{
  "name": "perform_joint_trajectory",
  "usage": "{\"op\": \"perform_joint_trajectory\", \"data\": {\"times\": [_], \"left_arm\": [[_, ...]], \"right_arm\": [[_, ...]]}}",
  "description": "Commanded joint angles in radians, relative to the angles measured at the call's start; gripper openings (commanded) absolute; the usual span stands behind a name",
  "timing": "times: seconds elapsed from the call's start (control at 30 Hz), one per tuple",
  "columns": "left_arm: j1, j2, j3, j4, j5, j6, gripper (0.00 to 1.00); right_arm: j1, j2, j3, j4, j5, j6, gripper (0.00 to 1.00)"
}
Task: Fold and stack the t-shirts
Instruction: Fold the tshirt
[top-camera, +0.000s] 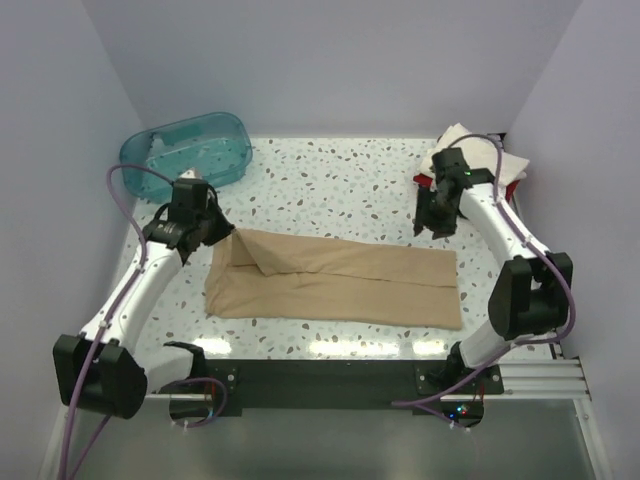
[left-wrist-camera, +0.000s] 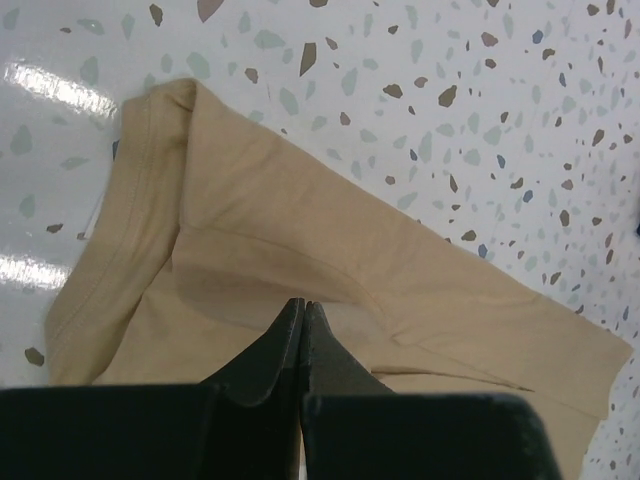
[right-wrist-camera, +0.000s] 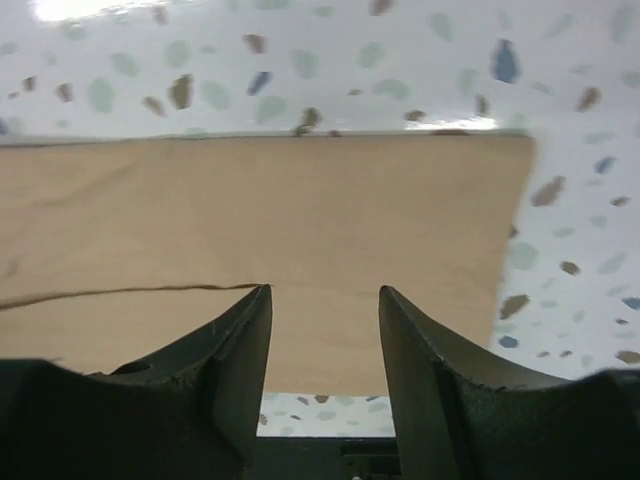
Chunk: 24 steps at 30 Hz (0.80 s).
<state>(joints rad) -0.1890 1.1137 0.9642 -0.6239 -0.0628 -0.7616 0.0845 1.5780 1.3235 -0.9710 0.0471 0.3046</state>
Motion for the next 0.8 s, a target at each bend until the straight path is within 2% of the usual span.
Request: {"op": "perform_joint_trajectory", "data": {"times": [0.0, 0.13, 0.33, 0.53, 0.77], "left_arm": [[0.034, 0.104, 0.001, 0.157, 0.044, 0.077, 0.00], [0.092, 0.283, 0.028, 0.320, 0.116, 0.099, 0.00], [0.111, 0.595, 0.209, 0.303, 0.250, 0.188, 0.00], [0.121, 0.649, 0.217, 0.296, 0.256, 0.235, 0.00], [0.160, 0.635, 0.099, 0.355, 0.267, 0.249, 0.00]], "right_arm": [[0.107, 0.066, 0.071, 0.090, -0.104, 0.050, 0.50], [0.263, 0.178, 0.187, 0.133, -0.223, 0.056, 0.49], [0.469, 0.361, 0.411, 0.138, -0.306, 0.010, 0.48], [0.619, 0.468, 0.543, 0.169, -0.386, 0.013, 0.47], [0.767, 0.542, 0.554, 0.238, -0.426, -0.007, 0.45]]}}
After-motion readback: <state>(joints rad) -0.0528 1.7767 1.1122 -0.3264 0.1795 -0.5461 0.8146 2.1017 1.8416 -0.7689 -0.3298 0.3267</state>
